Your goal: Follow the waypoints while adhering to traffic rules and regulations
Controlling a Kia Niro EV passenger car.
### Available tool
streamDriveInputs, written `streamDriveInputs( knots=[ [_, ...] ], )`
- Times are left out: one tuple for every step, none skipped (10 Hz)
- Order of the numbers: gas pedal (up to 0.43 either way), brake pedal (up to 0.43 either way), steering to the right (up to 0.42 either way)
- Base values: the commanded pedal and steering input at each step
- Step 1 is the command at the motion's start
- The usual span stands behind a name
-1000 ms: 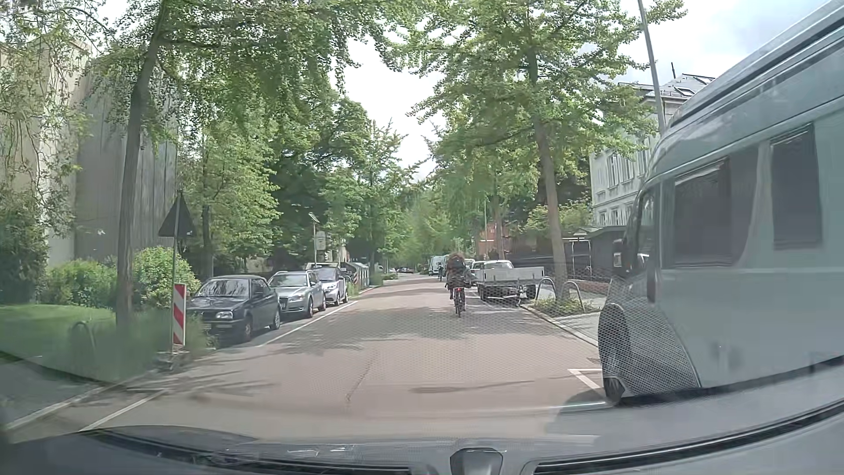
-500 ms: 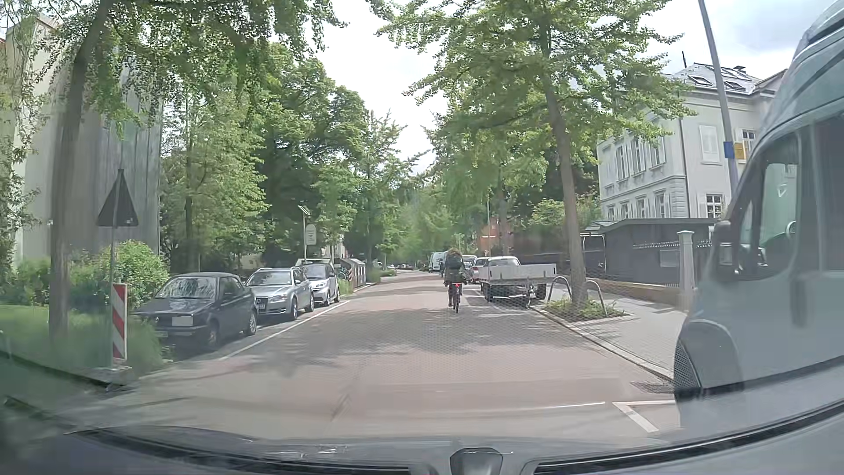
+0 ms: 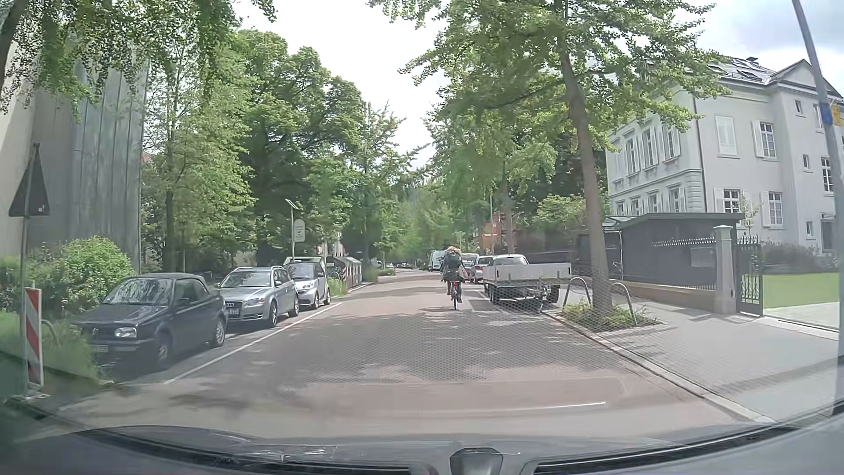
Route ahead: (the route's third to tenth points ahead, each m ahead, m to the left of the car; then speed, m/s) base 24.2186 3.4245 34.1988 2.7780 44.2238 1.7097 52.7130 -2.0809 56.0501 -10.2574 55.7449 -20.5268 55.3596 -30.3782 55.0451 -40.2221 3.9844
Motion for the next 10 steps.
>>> streamDriveInputs(
  knots=[
    [0.028,0.0,-0.002],
    [0.028,0.0,-0.002],
    [0.028,0.0,-0.003],
    [0.028,0.0,-0.003],
    [0.028,0.0,-0.002],
    [0.028,0.0,0.0],
    [0.028,0.0,0.0],
    [0.028,0.0,0.0],
    [0.028,0.0,0.0],
    [0.028,0.0,0.0]
  ],
)
